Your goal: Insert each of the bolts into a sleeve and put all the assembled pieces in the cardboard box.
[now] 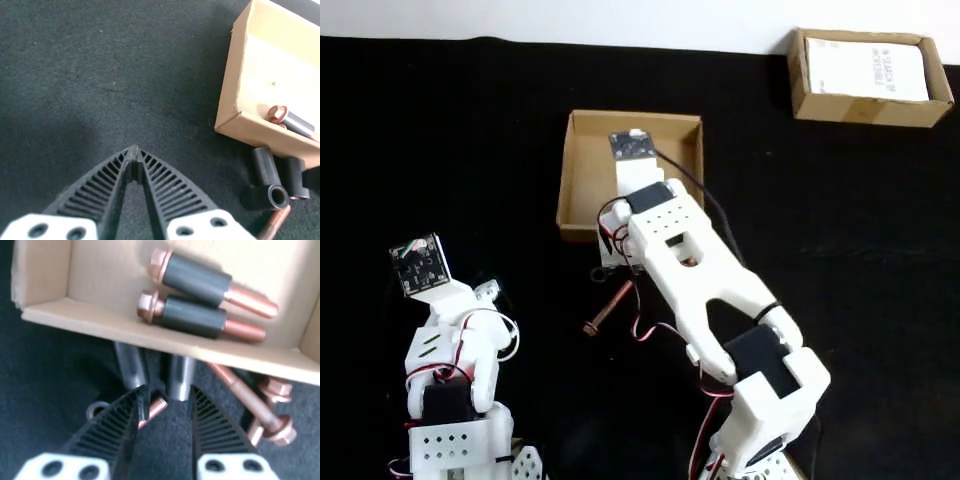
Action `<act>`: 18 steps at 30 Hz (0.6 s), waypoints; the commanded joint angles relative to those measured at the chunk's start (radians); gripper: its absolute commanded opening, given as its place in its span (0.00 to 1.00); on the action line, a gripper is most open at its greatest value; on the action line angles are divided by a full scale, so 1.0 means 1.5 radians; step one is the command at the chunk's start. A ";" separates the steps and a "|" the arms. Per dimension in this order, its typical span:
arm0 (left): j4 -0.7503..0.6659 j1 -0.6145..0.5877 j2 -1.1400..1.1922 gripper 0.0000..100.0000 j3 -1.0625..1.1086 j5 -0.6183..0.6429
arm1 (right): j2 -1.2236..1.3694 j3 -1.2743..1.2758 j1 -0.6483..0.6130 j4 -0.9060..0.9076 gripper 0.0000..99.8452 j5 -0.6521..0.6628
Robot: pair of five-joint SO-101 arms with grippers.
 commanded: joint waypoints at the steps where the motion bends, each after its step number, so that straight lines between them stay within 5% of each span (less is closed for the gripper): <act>1: -0.008 -0.005 -0.001 0.02 0.015 -0.005 | -0.023 0.001 0.020 -0.012 0.11 0.006; 18: -0.008 -0.006 -0.003 0.02 0.015 -0.005 | 0.185 -0.105 0.040 -0.017 0.11 0.002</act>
